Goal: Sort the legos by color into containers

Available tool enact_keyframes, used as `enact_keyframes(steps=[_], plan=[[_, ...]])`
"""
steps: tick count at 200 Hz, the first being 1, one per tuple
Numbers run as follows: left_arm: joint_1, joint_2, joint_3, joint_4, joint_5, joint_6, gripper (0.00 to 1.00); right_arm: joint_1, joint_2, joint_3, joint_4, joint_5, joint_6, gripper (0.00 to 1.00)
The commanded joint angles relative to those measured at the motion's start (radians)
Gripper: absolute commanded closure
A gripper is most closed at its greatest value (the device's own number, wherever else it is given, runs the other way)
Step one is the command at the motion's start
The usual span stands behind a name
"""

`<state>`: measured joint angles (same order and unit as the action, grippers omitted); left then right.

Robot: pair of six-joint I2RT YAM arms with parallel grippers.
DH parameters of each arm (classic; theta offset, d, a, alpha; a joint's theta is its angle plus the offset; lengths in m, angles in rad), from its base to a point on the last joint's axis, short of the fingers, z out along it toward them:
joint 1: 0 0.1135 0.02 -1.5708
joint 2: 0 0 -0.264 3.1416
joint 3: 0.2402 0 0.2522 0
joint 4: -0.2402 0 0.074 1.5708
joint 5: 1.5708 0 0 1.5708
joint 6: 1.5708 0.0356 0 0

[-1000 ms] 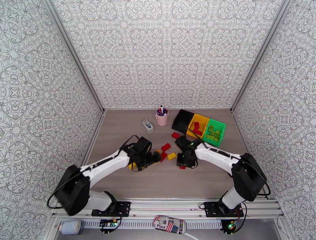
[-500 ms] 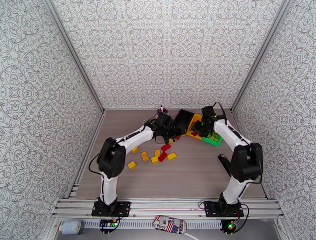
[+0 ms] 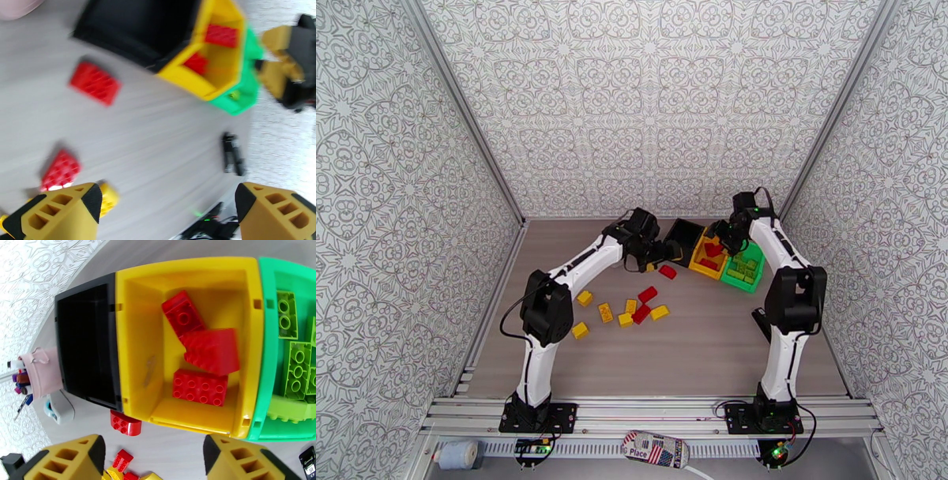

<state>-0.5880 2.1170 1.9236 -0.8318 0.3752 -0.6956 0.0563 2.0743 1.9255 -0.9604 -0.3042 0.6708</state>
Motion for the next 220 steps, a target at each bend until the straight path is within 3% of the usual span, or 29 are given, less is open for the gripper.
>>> enact_keyframes(steps=[1,30,59,96,130,220], plan=[[-0.017,-0.035,0.021,-0.181,-0.175,0.133,0.08,0.017,-0.036,0.015,-0.033,-0.032,-0.043,0.28],[-0.043,-0.081,-0.083,-0.221,-0.276,0.205,0.10,0.092,-0.126,-0.083,-0.046,-0.019,-0.098,0.29],[-0.051,-0.100,-0.152,-0.229,-0.348,0.275,0.13,0.203,-0.266,-0.307,-0.021,0.030,-0.120,0.33],[-0.049,-0.041,-0.121,-0.236,-0.368,0.410,0.19,0.307,-0.465,-0.640,0.061,0.045,-0.044,0.37],[-0.071,0.037,-0.069,-0.236,-0.390,0.506,0.23,0.327,-0.614,-0.862,0.094,0.042,0.039,0.39],[-0.081,0.209,0.033,-0.247,-0.436,0.579,0.23,0.328,-0.755,-0.925,0.018,0.060,0.090,0.38]])
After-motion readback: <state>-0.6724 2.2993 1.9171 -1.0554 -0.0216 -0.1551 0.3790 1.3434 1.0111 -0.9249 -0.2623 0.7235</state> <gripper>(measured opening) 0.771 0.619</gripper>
